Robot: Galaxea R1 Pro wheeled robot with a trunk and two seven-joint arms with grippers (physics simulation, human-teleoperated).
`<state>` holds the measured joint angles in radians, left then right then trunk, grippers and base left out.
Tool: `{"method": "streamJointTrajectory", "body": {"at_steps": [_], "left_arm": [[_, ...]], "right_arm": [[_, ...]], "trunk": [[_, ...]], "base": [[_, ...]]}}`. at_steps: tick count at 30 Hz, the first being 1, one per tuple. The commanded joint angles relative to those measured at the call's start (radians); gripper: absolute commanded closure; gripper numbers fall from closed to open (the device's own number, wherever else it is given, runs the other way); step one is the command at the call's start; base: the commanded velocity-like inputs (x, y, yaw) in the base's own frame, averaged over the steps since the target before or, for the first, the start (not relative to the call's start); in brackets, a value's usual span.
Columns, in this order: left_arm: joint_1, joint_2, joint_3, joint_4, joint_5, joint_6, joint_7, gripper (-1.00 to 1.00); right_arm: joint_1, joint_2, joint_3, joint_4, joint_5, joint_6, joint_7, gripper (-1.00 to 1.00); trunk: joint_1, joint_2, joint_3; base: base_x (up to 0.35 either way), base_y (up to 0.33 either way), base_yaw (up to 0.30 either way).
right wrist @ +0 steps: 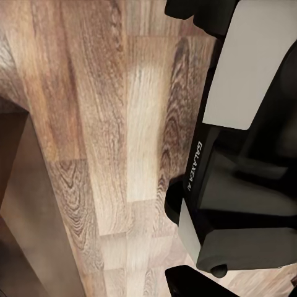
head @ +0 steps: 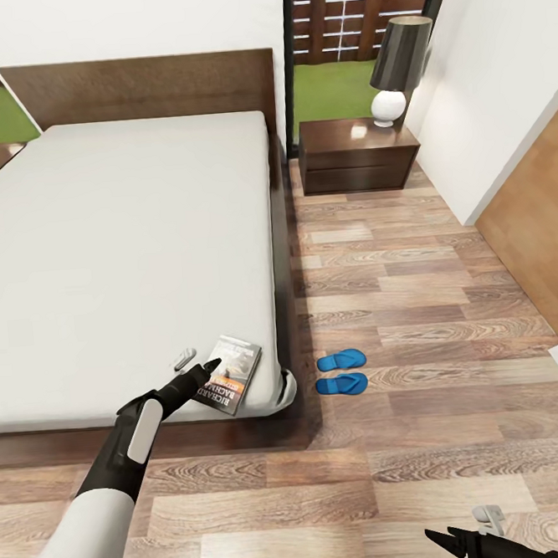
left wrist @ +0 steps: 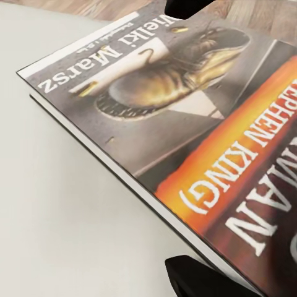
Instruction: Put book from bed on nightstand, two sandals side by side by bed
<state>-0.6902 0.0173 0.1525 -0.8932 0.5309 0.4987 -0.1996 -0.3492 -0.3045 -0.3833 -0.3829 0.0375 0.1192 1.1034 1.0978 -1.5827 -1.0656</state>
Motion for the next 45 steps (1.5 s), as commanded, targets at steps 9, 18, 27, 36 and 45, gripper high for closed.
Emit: {"method": "streamJointTrajectory", "body": {"at_steps": [9, 18, 27, 36, 45], "left_arm": [[0.0, 0.0, 0.004, 0.0, -0.002, 0.009, 0.0, -1.0], [0.0, 0.001, 0.004, 0.0, -0.002, 0.009, 0.0, -1.0], [0.0, 0.001, 0.004, 0.0, -0.002, 0.009, 0.0, -1.0], [0.0, 0.001, 0.004, 0.0, -0.002, 0.009, 0.0, -1.0], [0.0, 0.001, 0.004, 0.0, -0.002, 0.009, 0.0, -1.0]], "right_arm": [[-0.001, 0.001, -0.008, -0.001, 0.004, 0.01, 0.006, -1.0], [-0.001, 0.001, -0.008, -0.001, 0.004, 0.01, 0.006, -1.0], [-0.001, 0.001, -0.008, -0.001, 0.004, 0.01, 0.006, -1.0], [-0.001, 0.001, -0.008, -0.001, 0.004, 0.01, 0.006, -1.0], [-0.001, 0.001, -0.008, -0.001, 0.004, 0.01, 0.006, -1.0]], "trunk": [[0.0, 0.0, -0.001], [-0.031, 0.056, 0.024], [-0.065, 0.119, 0.053], [-0.1, 0.182, 0.081], [-0.134, 0.245, 0.109]], "base": [[0.0, 0.0, 0.0], [0.0, 0.0, 0.0], [0.0, 0.0, 0.0], [0.0, 0.0, 0.0], [0.0, 0.0, 0.0]]}}
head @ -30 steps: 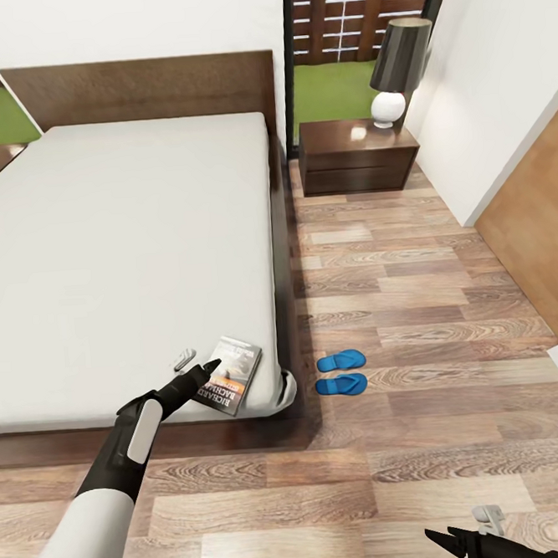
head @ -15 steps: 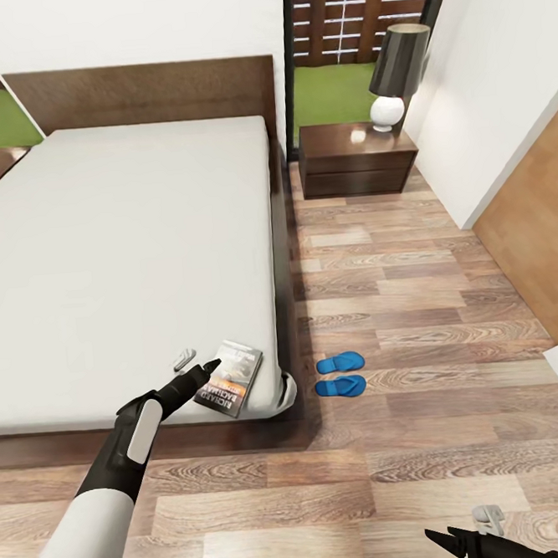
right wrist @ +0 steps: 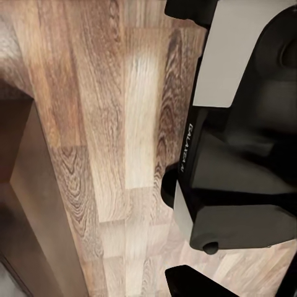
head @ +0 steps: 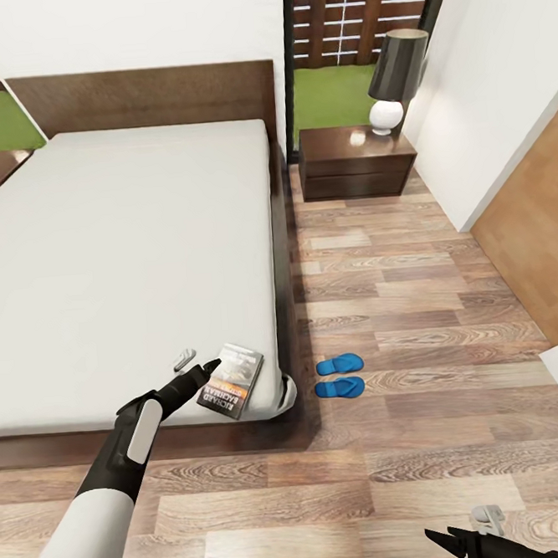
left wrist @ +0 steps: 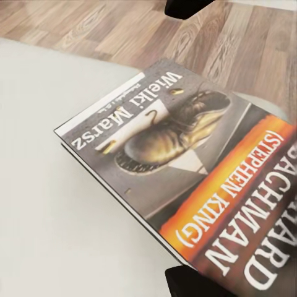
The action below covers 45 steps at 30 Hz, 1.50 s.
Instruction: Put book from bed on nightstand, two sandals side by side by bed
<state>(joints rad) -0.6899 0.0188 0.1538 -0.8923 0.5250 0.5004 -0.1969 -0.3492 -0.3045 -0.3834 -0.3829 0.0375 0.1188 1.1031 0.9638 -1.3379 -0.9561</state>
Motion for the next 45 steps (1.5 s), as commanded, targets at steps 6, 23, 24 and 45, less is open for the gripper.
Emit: {"method": "streamJointTrajectory", "body": {"at_steps": [6, 23, 24, 45], "left_arm": [[0.0, 0.0, 0.003, 0.0, 0.004, 0.007, -0.002, -1.0], [0.0, -0.002, 0.001, 0.0, 0.006, 0.007, -0.002, -1.0], [0.0, -0.002, 0.001, 0.0, 0.006, 0.007, -0.002, -1.0], [0.0, -0.002, 0.001, 0.0, 0.006, 0.007, -0.002, -1.0]], "right_arm": [[-0.001, 0.001, -0.008, -0.001, 0.004, 0.01, 0.006, -1.0], [-0.001, 0.001, -0.008, -0.001, 0.004, 0.01, 0.006, -1.0], [-0.001, 0.001, -0.008, -0.001, 0.004, 0.01, 0.006, -1.0], [-0.001, 0.001, -0.008, -0.001, 0.004, 0.01, 0.006, -1.0]], "trunk": [[-0.023, 0.042, 0.018], [-0.088, 0.161, 0.072], [-0.092, 0.168, 0.075], [-0.173, 0.315, 0.141]], "base": [[0.0, 0.0, 0.0], [0.0, 0.0, 0.0], [0.0, 0.0, 0.0], [0.0, 0.0, 0.0]]}}
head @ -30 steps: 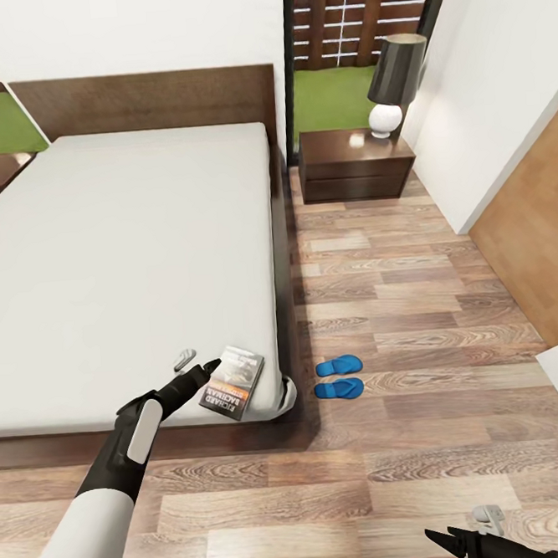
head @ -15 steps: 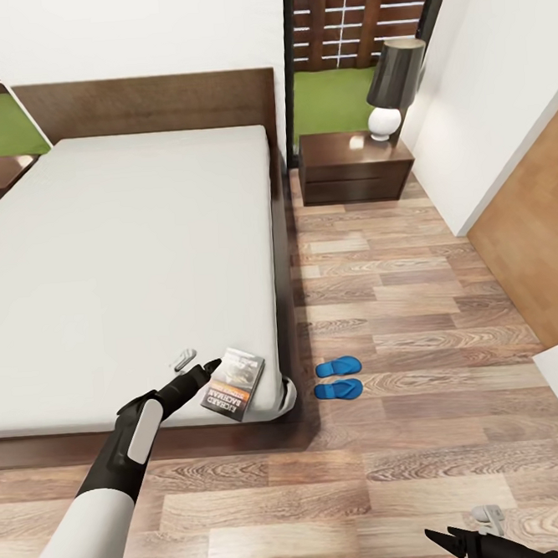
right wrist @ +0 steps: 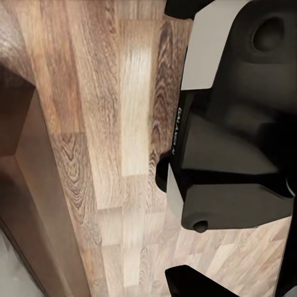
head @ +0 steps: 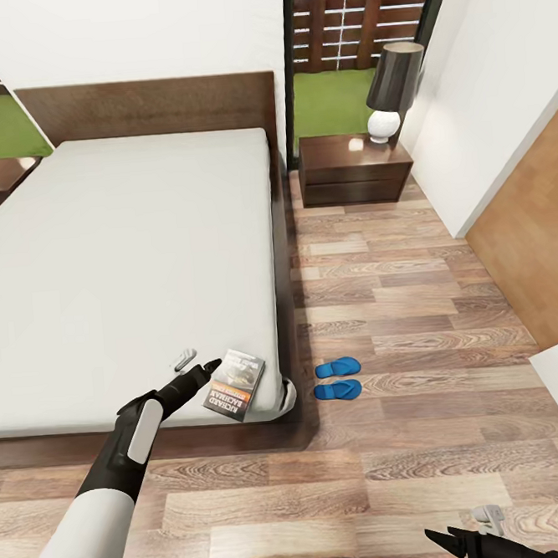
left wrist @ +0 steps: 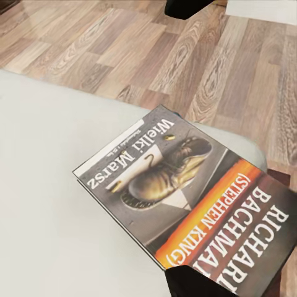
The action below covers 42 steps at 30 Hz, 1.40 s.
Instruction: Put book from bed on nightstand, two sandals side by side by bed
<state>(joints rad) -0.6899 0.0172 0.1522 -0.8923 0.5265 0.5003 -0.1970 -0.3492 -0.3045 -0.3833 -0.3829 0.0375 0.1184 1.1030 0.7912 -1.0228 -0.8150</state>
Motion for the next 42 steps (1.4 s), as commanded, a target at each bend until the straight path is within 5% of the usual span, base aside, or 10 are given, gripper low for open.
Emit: {"method": "streamJointTrajectory", "body": {"at_steps": [1, 17, 21, 23, 28, 31, 32, 34, 37, 42], "left_arm": [[0.0, 0.0, 0.003, 0.0, 0.004, 0.007, -0.002, -1.0], [0.005, -0.006, -0.004, 0.0, 0.004, 0.011, -0.015, -1.0], [0.013, 0.009, -0.005, 0.003, 0.001, 0.032, -0.118, -1.0], [0.03, 0.043, -0.005, 0.014, -0.002, 0.072, -0.199, -1.0], [0.116, 0.174, -0.008, 0.033, -0.005, 0.111, -0.454, -1.0], [0.171, 0.219, -0.03, 0.06, -0.024, 0.108, -0.567, -1.0], [0.222, 0.234, -0.053, 0.123, -0.077, 0.078, -0.609, -1.0], [0.246, 0.239, -0.062, 0.188, -0.125, 0.022, -0.624, -1.0], [0.267, 0.244, -0.068, 0.404, -0.193, -0.185, -0.644, -1.0], [0.272, 0.246, -0.071, 0.544, -0.217, -0.369, -0.696, -1.0]], "right_arm": [[-0.001, 0.001, -0.008, -0.001, 0.004, 0.01, 0.006, -1.0], [-0.001, 0.001, -0.008, -0.001, 0.004, 0.011, 0.006, -1.0], [-0.001, 0.001, -0.008, -0.001, 0.004, 0.01, 0.006, -1.0], [-0.001, 0.001, -0.008, -0.001, 0.004, 0.01, 0.006, -1.0], [-0.001, 0.001, -0.008, 0.002, 0.004, 0.01, 0.006, -1.0], [-0.001, 0.001, -0.008, 0.009, 0.004, 0.01, 0.006, -1.0], [-0.001, 0.001, -0.008, 0.012, 0.004, 0.01, 0.006, -1.0], [-0.001, 0.001, -0.008, 0.013, 0.004, 0.01, 0.006, -1.0], [-0.001, 0.001, -0.008, 0.014, 0.004, 0.01, 0.006, -1.0], [-0.001, 0.001, -0.008, 0.015, 0.004, 0.01, 0.006, -1.0]], "trunk": [[-0.004, 0.007, 0.003], [-0.065, 0.119, 0.053], [-0.081, 0.147, 0.065], [-0.088, 0.161, 0.072], [-0.107, 0.196, 0.087], [-0.119, 0.217, 0.097], [-0.123, 0.224, 0.1], [-0.13, 0.238, 0.106], [-0.142, 0.259, 0.115], [-0.157, 0.287, 0.128]], "base": [[0.0, 0.0, 0.0], [0.0, 0.0, 0.0], [0.0, 0.0, 0.0], [0.0, 0.0, 0.0], [0.0, 0.0, 0.0], [0.0, 0.0, 0.0], [0.0, 0.0, 0.0], [0.0, 0.0, 0.0], [0.0, 0.0, 0.0], [0.0, 0.0, 0.0]]}}
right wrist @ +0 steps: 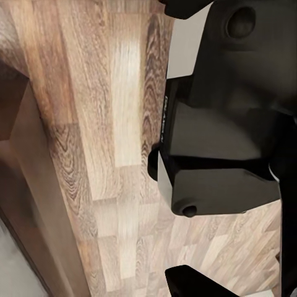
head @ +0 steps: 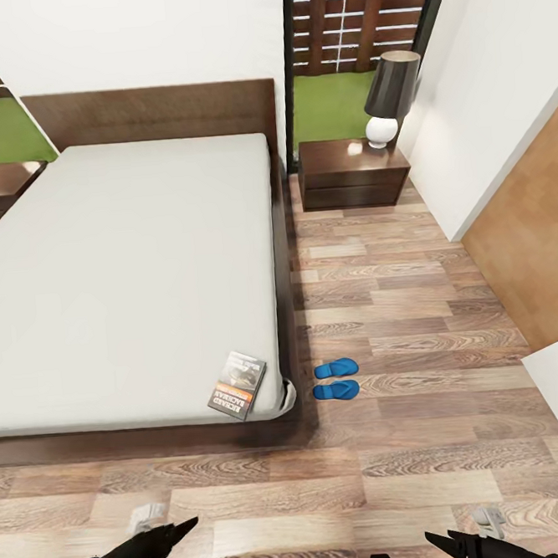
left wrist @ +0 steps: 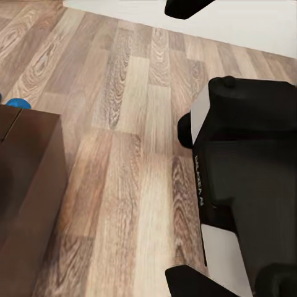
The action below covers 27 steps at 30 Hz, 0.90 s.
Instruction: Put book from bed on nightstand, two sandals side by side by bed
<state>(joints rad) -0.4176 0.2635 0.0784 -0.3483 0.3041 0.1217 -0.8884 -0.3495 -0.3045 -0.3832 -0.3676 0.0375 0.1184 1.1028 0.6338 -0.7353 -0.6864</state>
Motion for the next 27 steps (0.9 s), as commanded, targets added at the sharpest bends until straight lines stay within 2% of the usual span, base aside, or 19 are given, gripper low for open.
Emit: {"method": "streamJointTrajectory", "body": {"at_steps": [1, 2, 4, 5, 7, 8, 9, 10, 11, 13, 23, 25, 27], "left_arm": [[0.0, 0.002, 0.003, 0.019, 0.002, -0.007, -0.009, -1.0], [0.0, 0.005, 0.003, 0.028, 0.0, -0.014, -0.009, -1.0], [0.0, 0.026, 0.003, 0.074, -0.004, -0.035, -0.007, -1.0], [0.0, 0.046, 0.009, 0.125, 0.0, -0.084, 0.007, -1.0], [0.0, 0.05, 0.018, 0.141, 0.006, -0.126, 0.03, -1.0], [0.0, 0.045, 0.031, 0.151, 0.013, -0.18, 0.077, -1.0], [0.0, 0.033, 0.034, 0.154, 0.014, -0.2, 0.1, -1.0], [0.0, 0.026, 0.035, 0.155, 0.015, -0.209, 0.111, -1.0], [0.0, 0.005, 0.037, 0.157, 0.015, -0.225, 0.138, -1.0], [0.0, -0.012, 0.039, 0.159, 0.015, -0.236, 0.169, -1.0], [0.0, -0.024, 0.04, 0.18, 0.015, -0.243, 0.195, -1.0], [0.0, -0.025, 0.04, 0.183, 0.015, -0.243, 0.195, -1.0], [0.0, -0.028, 0.04, 0.184, 0.015, -0.243, 0.195, -1.0]], "right_arm": [[-0.001, 0.001, -0.008, -0.001, 0.004, 0.01, 0.006, -1.0], [-0.001, 0.001, -0.008, -0.001, 0.004, 0.01, 0.006, -1.0], [-0.001, 0.001, -0.008, -0.001, 0.004, 0.011, 0.006, -1.0], [0.0, 0.001, -0.008, -0.001, 0.004, 0.011, 0.006, -1.0], [0.0, 0.001, -0.008, -0.001, 0.004, 0.011, 0.006, -1.0], [0.0, 0.001, -0.008, -0.001, 0.004, 0.011, 0.006, -1.0], [0.0, 0.001, -0.008, -0.001, 0.004, 0.011, 0.006, -1.0], [0.0, 0.001, -0.008, -0.001, 0.004, 0.011, 0.006, -1.0], [0.0, 0.001, -0.008, -0.001, 0.003, 0.01, 0.006, -1.0], [0.0, 0.001, -0.009, -0.001, 0.003, 0.01, 0.006, -1.0], [-0.001, 0.001, -0.011, -0.002, 0.002, 0.01, 0.002, -1.0], [0.0, 0.001, -0.014, -0.003, 0.001, 0.01, -0.042, -1.0], [-0.001, 0.001, -0.018, -0.009, -0.001, 0.01, -0.157, -1.0]], "trunk": [[0.0, -0.001, -0.001], [0.0, -0.001, -0.001], [0.0, -0.001, -0.001], [0.0, -0.001, -0.001], [0.0, -0.001, -0.001], [0.0, -0.001, -0.001], [0.0, -0.001, -0.001], [0.0, -0.001, -0.001], [0.0, -0.001, -0.001], [0.0, -0.001, -0.001], [0.0, -0.001, -0.001], [0.0, -0.001, -0.001], [0.0, -0.001, -0.001]], "base": [[0.0, 0.0, 0.0], [0.0, 0.0, 0.0], [0.0, 0.0, 0.0], [0.0, 0.0, 0.0], [0.0, 0.0, 0.0], [0.0, 0.0, 0.0], [0.0, 0.0, 0.0], [0.0, 0.0, 0.0], [0.0, 0.0, 0.0], [0.0, 0.0, 0.0], [0.0, 0.0, 0.0], [0.0, 0.0, 0.0], [0.0, 0.0, 0.0]]}}
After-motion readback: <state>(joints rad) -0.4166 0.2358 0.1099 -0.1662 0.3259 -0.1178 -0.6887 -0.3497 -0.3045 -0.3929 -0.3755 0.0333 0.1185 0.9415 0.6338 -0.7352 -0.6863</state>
